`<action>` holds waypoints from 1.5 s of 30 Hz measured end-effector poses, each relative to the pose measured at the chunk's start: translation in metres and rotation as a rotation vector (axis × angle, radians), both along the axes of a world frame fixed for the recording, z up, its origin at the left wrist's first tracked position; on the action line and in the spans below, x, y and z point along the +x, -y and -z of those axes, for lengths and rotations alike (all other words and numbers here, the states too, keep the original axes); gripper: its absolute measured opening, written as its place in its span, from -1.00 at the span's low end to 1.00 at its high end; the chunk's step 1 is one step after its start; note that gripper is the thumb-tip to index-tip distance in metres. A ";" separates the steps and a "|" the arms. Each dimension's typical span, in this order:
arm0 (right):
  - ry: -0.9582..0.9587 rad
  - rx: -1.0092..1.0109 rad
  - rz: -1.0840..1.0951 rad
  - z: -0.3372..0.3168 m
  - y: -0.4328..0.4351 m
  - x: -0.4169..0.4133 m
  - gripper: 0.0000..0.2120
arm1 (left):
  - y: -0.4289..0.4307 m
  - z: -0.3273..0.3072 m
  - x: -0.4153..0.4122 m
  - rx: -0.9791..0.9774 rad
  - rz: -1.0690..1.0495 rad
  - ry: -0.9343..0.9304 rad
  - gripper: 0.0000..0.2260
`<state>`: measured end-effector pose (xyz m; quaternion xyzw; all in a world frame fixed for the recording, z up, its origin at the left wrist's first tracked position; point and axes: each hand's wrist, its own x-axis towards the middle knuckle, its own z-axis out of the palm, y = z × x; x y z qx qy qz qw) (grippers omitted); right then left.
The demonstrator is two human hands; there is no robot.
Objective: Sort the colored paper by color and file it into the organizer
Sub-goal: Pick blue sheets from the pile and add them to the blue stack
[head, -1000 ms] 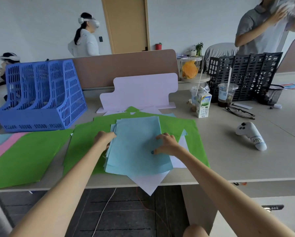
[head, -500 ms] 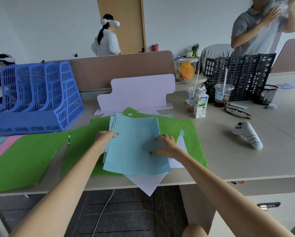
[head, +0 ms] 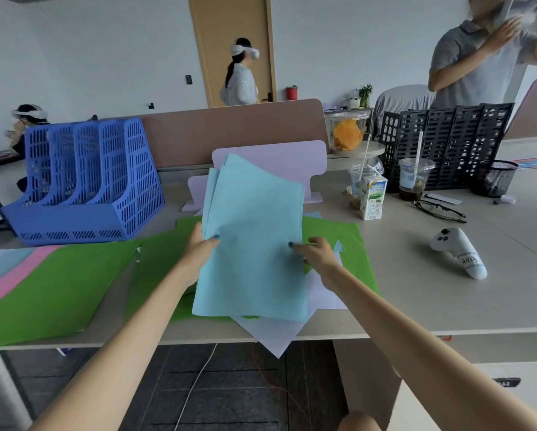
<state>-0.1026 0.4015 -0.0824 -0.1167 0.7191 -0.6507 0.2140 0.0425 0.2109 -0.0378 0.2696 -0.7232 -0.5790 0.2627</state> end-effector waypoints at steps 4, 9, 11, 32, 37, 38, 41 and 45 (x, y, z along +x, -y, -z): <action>0.362 -0.278 -0.160 -0.018 -0.008 0.003 -0.69 | -0.008 -0.014 -0.001 0.015 -0.024 -0.055 -0.70; 0.153 -0.339 -0.137 -0.049 -0.018 0.010 -0.91 | -0.021 -0.032 -0.001 0.034 0.033 -0.180 -0.71; 0.042 -0.378 -0.127 -0.063 -0.021 0.008 -0.91 | -0.024 -0.041 -0.001 0.006 0.044 -0.228 -0.69; -0.264 -0.506 -0.053 -0.100 -0.040 0.022 -0.70 | -0.057 -0.065 -0.003 -0.147 0.035 -0.489 -0.72; -0.194 -0.517 -0.089 -0.101 -0.044 0.024 -0.62 | -0.059 -0.066 0.000 -0.140 0.018 -0.469 -0.84; -0.193 -0.513 -0.097 -0.104 -0.044 0.024 -0.64 | -0.057 -0.068 -0.001 -0.149 0.036 -0.461 -0.86; -0.204 -0.473 -0.107 -0.109 -0.044 0.023 -0.76 | -0.058 -0.075 -0.001 -0.188 0.063 -0.450 -0.80; -0.242 -0.414 -0.110 -0.103 -0.042 0.021 -0.87 | -0.053 -0.071 -0.003 -0.225 0.078 -0.416 -0.85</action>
